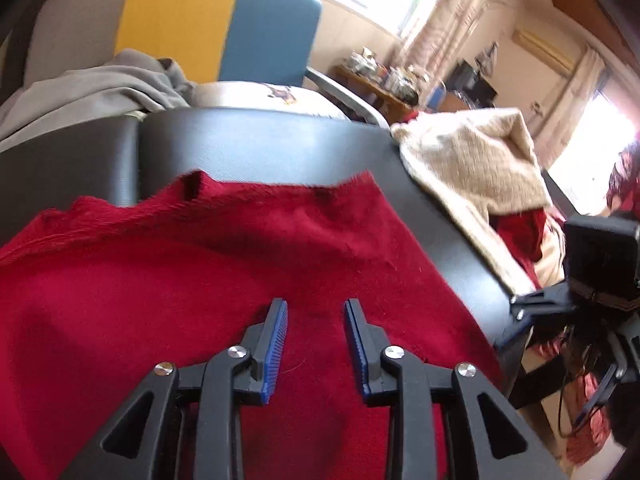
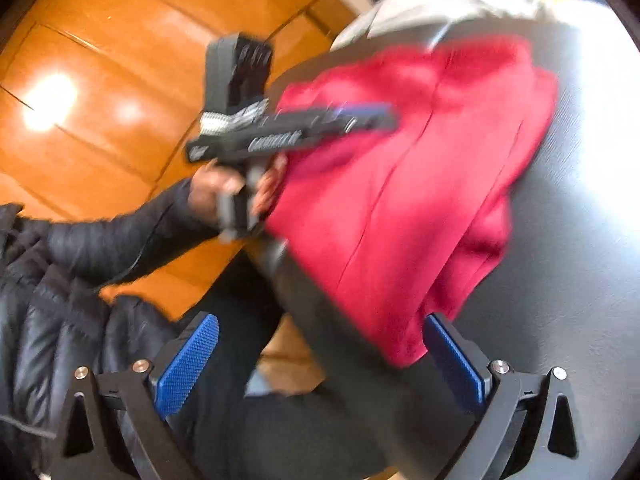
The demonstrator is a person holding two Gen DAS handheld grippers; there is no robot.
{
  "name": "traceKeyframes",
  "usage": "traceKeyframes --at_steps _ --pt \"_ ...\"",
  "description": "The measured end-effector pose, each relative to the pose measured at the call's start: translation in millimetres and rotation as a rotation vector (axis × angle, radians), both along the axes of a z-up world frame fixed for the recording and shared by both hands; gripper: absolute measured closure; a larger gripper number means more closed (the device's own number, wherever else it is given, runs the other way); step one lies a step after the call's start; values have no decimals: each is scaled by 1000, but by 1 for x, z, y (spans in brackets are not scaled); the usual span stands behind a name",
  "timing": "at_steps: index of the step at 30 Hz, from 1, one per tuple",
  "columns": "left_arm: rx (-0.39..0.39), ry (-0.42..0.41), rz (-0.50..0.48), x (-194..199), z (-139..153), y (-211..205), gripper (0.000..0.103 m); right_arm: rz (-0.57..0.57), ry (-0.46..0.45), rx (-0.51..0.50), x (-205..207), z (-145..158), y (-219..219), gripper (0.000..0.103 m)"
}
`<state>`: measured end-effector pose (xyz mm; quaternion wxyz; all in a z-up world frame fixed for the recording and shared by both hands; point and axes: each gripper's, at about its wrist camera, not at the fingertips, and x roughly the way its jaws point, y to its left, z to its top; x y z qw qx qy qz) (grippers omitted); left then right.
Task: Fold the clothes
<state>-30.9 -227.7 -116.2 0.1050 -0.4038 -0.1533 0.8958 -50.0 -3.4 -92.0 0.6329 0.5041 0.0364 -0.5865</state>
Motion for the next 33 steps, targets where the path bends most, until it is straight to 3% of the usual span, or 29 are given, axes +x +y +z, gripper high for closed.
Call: traceKeyframes --at_steps 5,9,11,13,16,17,20,22,24,29,33 --pt "-36 16 46 8 7 -23 73 -113 155 -103 -13 28 -41 0" --pt "-111 10 75 -9 7 -45 72 -255 197 -44 -33 9 -95 0" --pt "-115 -31 124 -23 -4 -62 72 -355 229 10 -51 -2 -118 0" --pt "-62 -58 187 -32 -18 -84 73 -458 301 102 -68 -15 -125 0" --pt "96 -70 265 -31 -33 -111 83 -537 377 148 -75 -37 -128 0" --pt "100 -67 269 -30 -34 -112 87 -539 404 161 -71 -35 -131 0" --pt "113 -58 281 -25 -32 -113 86 -525 446 206 -68 -36 -139 0" --pt "134 -47 288 -18 -27 -114 78 -521 460 219 -68 -37 -141 0" --pt "211 -12 309 8 -20 -124 74 -524 460 209 -69 -38 -138 0" --pt "346 105 391 124 5 -177 67 -524 471 213 -68 -36 -133 0" --pt "347 117 463 216 9 -228 63 -525 480 215 -64 -36 -132 0"
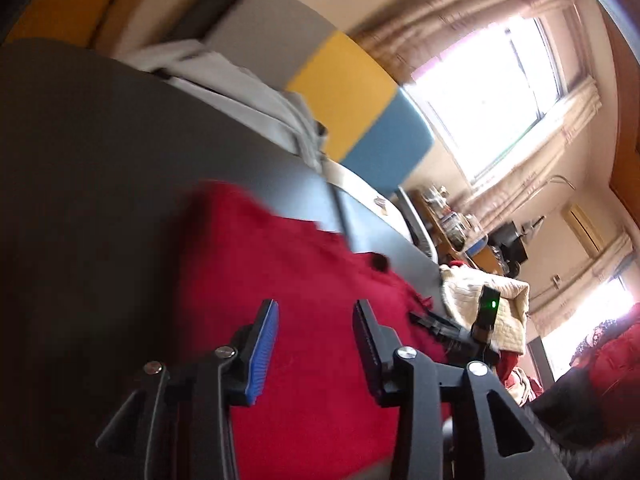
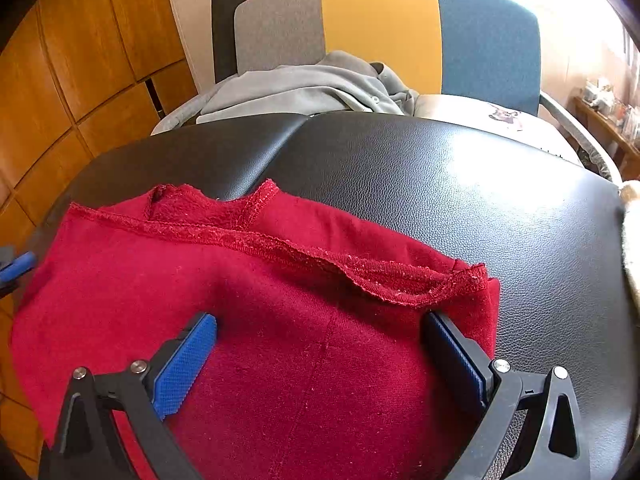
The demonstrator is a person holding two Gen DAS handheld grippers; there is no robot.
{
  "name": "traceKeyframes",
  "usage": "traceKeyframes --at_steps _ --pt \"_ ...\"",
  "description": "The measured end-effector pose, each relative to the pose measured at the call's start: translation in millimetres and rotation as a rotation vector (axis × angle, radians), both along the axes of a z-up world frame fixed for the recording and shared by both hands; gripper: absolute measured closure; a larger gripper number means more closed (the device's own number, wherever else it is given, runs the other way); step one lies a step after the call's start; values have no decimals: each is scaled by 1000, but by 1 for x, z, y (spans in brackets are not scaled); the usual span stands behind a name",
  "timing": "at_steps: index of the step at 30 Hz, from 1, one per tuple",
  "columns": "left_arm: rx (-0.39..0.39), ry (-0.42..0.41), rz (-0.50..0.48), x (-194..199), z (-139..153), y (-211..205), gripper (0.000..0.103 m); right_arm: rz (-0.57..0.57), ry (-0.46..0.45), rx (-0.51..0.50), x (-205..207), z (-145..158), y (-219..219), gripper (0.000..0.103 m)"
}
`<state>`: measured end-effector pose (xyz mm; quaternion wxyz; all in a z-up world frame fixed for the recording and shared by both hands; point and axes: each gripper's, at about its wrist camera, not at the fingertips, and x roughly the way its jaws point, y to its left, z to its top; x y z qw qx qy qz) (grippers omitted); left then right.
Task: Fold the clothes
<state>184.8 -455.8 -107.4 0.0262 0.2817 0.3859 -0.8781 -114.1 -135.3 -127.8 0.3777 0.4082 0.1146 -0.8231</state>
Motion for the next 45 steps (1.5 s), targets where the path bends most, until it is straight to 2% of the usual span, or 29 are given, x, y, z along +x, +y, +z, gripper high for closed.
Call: traceKeyframes --at_steps 2,6,9,14,16,17,18,19,21,22,24,27,29,30,32,35,41,43,44,45 --pt "16 -19 0 33 -6 -15 62 -1 3 5 1 1 0 0" --pt "127 3 -54 71 -27 -20 59 -3 15 17 2 1 -2 0" --pt "195 29 -105 64 -42 -17 58 -4 24 25 3 1 -3 0" --pt "285 20 -169 45 -66 -13 57 -5 29 27 2 1 -4 0" --pt "252 -17 -218 36 -66 -3 62 -5 29 27 2 1 -4 0" --pt "216 -44 -235 33 -63 3 83 -5 29 26 2 1 -4 0" --pt "165 -76 -238 34 -60 9 95 -5 28 25 2 1 -4 0" --pt "126 -96 -247 38 -57 15 95 -5 29 26 2 1 -4 0" --pt "122 -141 -235 48 -66 18 96 1 32 24 3 1 -4 0" --pt "136 -154 -225 52 -72 18 96 6 32 23 4 1 -5 0" --pt "165 -130 -209 60 -75 18 96 19 32 21 5 1 -6 0" --pt "136 -121 -188 55 -65 22 90 26 34 21 5 1 -7 0" --pt "139 -90 -146 53 -55 12 81 24 32 19 4 1 -6 0" --pt "133 -73 -120 51 -49 5 72 23 31 18 4 1 -6 0" --pt "85 -57 -72 43 -37 -6 65 24 31 16 4 1 -6 0" --pt "70 -58 -66 14 -31 -24 60 24 31 13 3 2 -6 0" --pt "42 -121 -103 -57 -34 -45 59 26 30 10 2 2 -5 0" --pt "19 -150 -111 -73 -35 -48 70 26 30 9 2 2 -5 0" --pt "-4 -172 -108 -81 -34 -47 97 26 31 9 1 2 -5 0" --pt "-43 -208 -88 -84 -34 -43 97 27 31 9 1 2 -5 0"
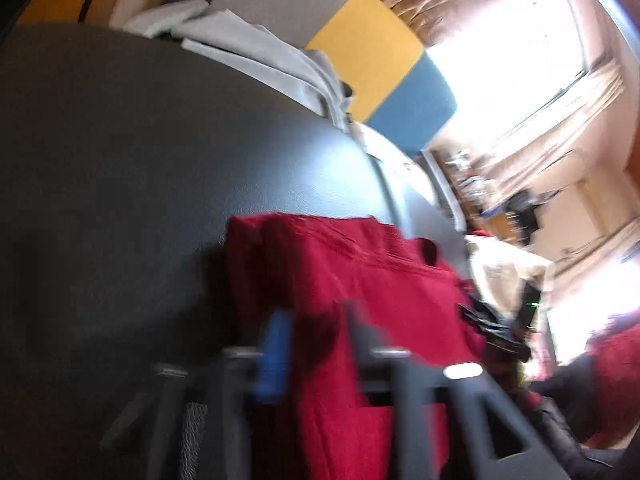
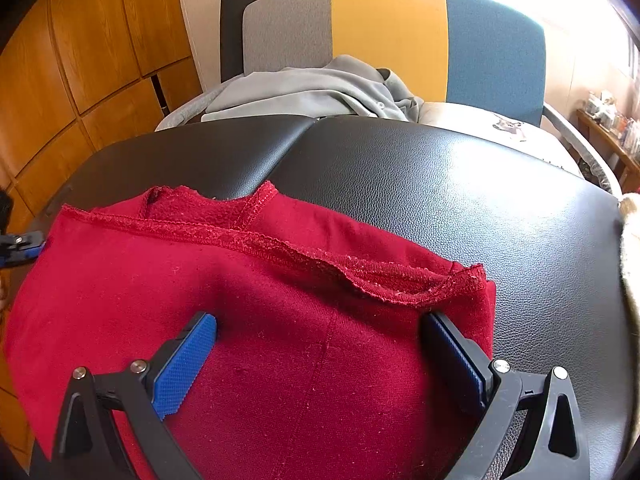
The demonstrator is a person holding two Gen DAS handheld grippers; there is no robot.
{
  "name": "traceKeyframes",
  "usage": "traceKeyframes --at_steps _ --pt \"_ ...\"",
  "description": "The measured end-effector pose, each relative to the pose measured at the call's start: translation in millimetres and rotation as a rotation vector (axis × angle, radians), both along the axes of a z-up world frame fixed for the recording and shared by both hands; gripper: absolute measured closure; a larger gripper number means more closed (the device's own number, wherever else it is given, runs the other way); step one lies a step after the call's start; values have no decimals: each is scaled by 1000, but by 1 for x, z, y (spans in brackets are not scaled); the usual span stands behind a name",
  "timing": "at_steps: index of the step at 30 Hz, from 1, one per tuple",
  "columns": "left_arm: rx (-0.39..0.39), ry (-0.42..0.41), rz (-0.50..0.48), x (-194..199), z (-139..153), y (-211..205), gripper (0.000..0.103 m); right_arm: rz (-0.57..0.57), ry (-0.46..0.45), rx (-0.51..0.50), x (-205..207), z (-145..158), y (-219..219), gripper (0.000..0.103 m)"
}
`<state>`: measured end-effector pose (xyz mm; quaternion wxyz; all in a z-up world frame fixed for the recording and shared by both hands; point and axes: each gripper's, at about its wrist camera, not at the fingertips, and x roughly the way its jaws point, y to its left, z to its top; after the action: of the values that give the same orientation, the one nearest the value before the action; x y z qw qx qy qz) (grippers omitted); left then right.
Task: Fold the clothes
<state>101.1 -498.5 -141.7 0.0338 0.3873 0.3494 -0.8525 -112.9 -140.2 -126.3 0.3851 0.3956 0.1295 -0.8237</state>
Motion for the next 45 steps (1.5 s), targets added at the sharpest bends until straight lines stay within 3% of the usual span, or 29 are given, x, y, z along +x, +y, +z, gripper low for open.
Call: traceKeyframes --at_steps 3,5,7,12,15,19,22,24,26,28,29,30,32,40,45 --pt "-78 -85 55 9 -13 3 96 2 1 -2 0 0 0 0" --pt "15 -50 99 18 -23 -9 95 4 2 -4 0 0 0 0" --pt "40 -21 133 22 -21 -13 92 5 1 -5 0 0 0 0" --pt "23 -38 167 26 -11 -18 58 5 -2 -12 -1 0 1 0" --pt "58 -26 175 32 -8 -28 49 6 -3 -14 -1 0 2 0" --pt "49 -71 106 22 -16 -29 45 7 -5 -17 -1 0 3 0" --pt "40 -48 34 6 -18 -20 43 8 -5 -18 -2 1 3 0" --pt "26 -26 3 -2 -20 -12 30 9 -5 -19 -2 1 3 0" --pt "-58 -30 -35 -13 -17 4 22 9 -9 -26 -3 1 4 0" --pt "-166 -71 -77 -20 -14 19 26 9 -14 -34 -3 1 5 0" --pt "-178 -81 -96 -23 -13 23 61 9 -16 -36 -3 1 5 0" --pt "-107 -77 -102 -21 -13 20 79 10 -17 -39 -4 1 5 0" --pt "-16 -80 -58 -16 -15 9 81 10 -17 -40 -3 1 5 0" --pt "-56 -103 -32 -14 -6 11 82 14 -22 -33 -3 2 4 0" --pt "-88 -112 -5 -16 8 5 83 103 -138 -109 -4 14 15 0"
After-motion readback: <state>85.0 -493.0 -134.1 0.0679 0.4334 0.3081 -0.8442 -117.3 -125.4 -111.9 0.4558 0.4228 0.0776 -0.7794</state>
